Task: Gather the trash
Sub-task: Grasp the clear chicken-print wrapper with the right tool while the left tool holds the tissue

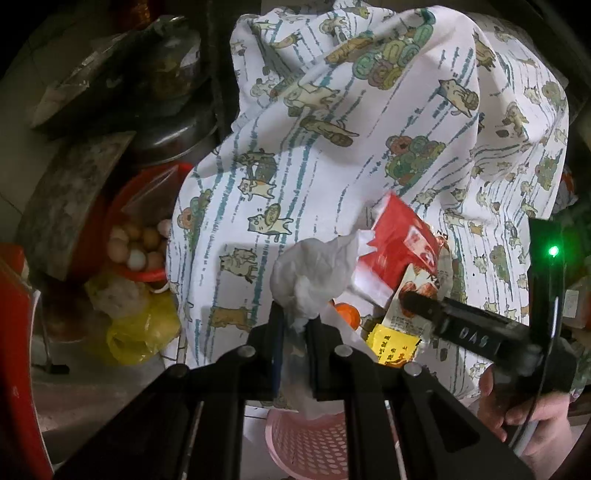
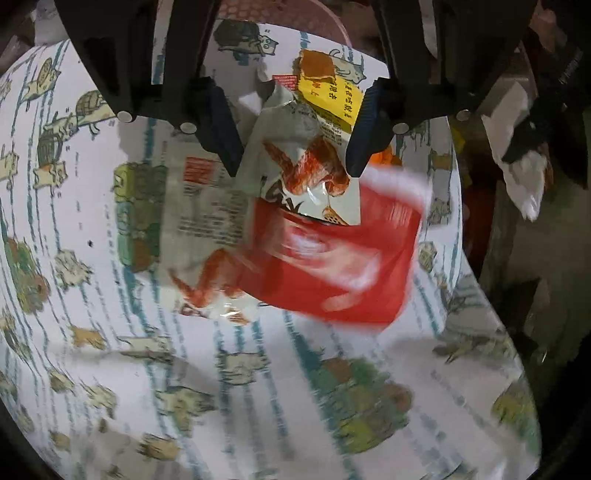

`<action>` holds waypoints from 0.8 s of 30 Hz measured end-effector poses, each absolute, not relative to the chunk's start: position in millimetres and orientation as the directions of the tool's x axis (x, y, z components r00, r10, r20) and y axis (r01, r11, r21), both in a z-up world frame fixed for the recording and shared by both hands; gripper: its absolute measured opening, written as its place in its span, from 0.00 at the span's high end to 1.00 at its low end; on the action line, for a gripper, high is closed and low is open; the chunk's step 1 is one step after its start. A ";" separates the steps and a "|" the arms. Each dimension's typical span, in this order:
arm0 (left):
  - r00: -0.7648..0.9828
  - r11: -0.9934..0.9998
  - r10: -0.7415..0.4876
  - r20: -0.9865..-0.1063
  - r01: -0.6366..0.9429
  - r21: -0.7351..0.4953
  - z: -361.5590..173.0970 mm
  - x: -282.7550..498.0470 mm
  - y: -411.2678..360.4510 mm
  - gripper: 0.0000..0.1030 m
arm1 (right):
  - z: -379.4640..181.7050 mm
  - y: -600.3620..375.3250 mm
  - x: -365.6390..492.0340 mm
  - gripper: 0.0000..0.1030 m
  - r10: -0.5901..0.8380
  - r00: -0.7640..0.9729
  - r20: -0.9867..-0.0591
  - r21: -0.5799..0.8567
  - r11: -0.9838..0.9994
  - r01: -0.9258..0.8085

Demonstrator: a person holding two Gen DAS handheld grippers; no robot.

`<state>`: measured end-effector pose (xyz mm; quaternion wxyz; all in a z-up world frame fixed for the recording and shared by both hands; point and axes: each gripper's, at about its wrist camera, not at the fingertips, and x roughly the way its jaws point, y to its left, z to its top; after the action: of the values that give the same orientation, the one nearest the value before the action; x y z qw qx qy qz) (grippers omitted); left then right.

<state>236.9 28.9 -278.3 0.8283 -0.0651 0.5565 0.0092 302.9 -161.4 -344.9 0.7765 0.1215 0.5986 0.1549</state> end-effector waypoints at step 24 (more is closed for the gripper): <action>0.507 0.994 -0.015 -0.862 -0.083 -0.066 -237.5 215.4 33.5 0.90 | -217.8 -229.2 255.6 0.60 0.154 0.706 -0.692 0.196 0.980 -0.022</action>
<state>215.4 33.5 -237.5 0.8668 -0.0492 0.4959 0.0197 255.6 -229.2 -217.8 0.9194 0.0865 0.3807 0.0479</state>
